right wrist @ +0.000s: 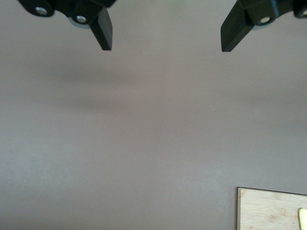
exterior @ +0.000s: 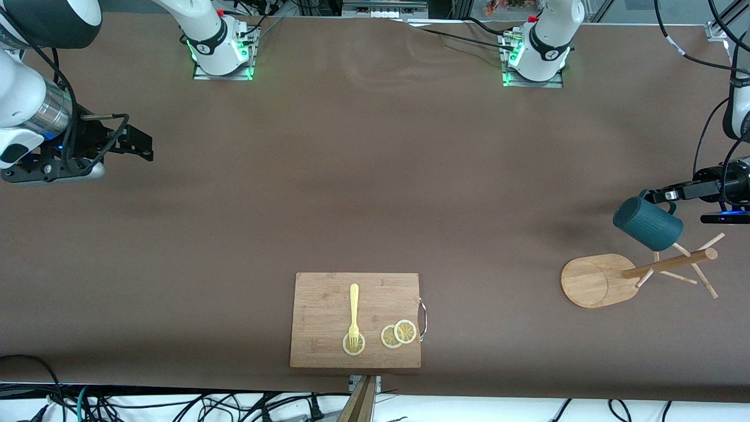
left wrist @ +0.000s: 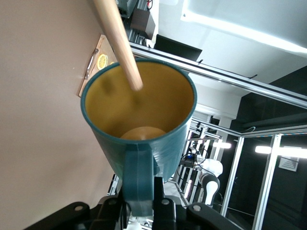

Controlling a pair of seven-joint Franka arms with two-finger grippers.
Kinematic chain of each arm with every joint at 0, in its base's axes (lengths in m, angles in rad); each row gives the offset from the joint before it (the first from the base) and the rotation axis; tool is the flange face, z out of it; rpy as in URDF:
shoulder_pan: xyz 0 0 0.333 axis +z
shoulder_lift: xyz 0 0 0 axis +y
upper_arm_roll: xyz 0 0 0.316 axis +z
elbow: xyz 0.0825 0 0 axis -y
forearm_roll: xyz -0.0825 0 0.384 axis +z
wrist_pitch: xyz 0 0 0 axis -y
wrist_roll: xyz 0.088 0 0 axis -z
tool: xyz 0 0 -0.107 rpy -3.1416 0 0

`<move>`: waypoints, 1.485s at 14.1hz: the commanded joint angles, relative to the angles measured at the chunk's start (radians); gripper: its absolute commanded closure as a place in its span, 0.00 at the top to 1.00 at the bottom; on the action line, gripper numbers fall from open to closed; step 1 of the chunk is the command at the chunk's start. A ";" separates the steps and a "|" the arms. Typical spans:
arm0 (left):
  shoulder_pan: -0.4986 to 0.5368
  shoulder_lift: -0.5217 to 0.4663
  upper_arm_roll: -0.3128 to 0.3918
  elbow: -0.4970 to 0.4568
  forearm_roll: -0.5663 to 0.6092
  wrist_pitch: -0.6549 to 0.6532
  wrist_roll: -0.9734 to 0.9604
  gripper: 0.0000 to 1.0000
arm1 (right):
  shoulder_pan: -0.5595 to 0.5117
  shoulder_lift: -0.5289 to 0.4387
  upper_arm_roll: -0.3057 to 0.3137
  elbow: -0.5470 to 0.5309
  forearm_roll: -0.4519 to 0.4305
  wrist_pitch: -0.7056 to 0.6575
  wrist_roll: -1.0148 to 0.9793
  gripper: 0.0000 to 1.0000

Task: Pass cup and hang on rack
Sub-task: 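Lower the mug handle onto a rack peg with the left gripper, then open the left gripper and draw it back from the mug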

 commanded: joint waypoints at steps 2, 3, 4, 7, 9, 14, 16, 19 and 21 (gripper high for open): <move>0.015 0.072 0.004 0.077 -0.064 -0.051 0.021 0.00 | 0.000 0.000 0.004 0.005 -0.014 0.001 -0.012 1.00; 0.023 0.087 0.004 0.086 -0.074 -0.060 0.021 0.00 | 0.000 0.000 0.004 0.005 -0.014 0.001 -0.012 1.00; 0.035 0.104 0.004 0.104 -0.078 -0.069 0.021 0.00 | 0.000 0.000 0.004 0.005 -0.015 0.001 -0.012 1.00; 0.050 0.135 0.004 0.129 -0.093 -0.078 0.021 0.00 | 0.000 0.000 0.004 0.005 -0.015 0.001 -0.012 1.00; 0.064 0.165 0.003 0.158 -0.099 -0.098 0.022 0.00 | 0.001 0.000 0.005 0.005 -0.015 0.001 -0.012 1.00; 0.072 0.196 0.001 0.164 -0.099 -0.106 0.085 0.00 | 0.001 0.000 0.004 0.005 -0.015 0.001 -0.012 1.00; 0.081 0.210 0.000 0.187 -0.099 -0.106 0.087 0.00 | 0.001 0.000 0.005 0.005 -0.015 0.001 -0.012 1.00; 0.089 0.253 -0.002 0.238 -0.123 -0.133 0.087 0.02 | 0.001 0.000 0.004 0.005 -0.015 0.001 -0.012 1.00; 0.096 0.274 -0.002 0.262 -0.130 -0.144 0.087 0.09 | 0.001 0.000 0.004 0.005 -0.015 0.001 -0.012 1.00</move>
